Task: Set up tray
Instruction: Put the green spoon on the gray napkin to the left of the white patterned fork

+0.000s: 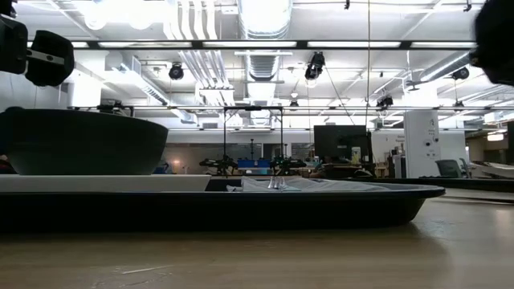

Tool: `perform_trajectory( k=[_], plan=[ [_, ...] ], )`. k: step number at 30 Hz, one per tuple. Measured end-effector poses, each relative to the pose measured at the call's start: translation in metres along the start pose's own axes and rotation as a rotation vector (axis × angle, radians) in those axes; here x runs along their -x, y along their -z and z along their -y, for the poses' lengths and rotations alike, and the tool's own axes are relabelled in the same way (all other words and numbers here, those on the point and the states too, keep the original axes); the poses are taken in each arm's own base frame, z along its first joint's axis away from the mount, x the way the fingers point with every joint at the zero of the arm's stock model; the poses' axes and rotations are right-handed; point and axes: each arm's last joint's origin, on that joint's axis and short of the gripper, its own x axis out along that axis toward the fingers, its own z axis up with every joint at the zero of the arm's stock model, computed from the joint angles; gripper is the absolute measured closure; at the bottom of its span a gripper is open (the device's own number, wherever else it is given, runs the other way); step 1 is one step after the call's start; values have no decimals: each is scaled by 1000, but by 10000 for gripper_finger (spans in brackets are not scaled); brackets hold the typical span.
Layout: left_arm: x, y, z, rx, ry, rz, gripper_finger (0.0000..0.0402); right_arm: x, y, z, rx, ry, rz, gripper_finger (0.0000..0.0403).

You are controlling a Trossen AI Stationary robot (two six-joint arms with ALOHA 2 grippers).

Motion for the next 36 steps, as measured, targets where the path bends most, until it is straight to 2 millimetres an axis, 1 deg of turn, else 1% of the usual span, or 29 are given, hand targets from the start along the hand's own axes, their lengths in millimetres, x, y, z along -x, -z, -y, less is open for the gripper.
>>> perform_trajectory(
  k=[7, 15, 19, 23, 26, 29, 31, 34, 36],
  plan=[
    [0, 0, 0, 0, 0, 0, 306, 3, -24, -16, -78, -21, 8, 365],
    [0, 0, 0, 0, 0, 0, 306, 22, -48, -44, -150, -134, 56, 365],
    [0, 0, 0, 0, 0, 0, 306, 21, -62, -61, -193, -143, 66, 365],
    [0, 0, 0, 0, 0, 0, 306, 19, -74, -86, -193, -154, 80, 365],
    [0, 0, 0, 0, 0, 0, 306, 24, -83, -106, -188, -176, 108, 365],
    [0, 0, 0, 0, 0, 0, 306, 25, -93, -122, -200, -138, 124, 365],
    [0, 0, 0, 0, 0, 0, 306, 24, -101, -135, -199, -120, 124, 365],
    [0, 0, 0, 0, 0, 0, 306, 23, -115, -154, -167, -140, 129, 365],
    [0, 0, 0, 0, 0, 0, 306, 24, -124, -163, -158, -135, 142, 365]
  ],
)
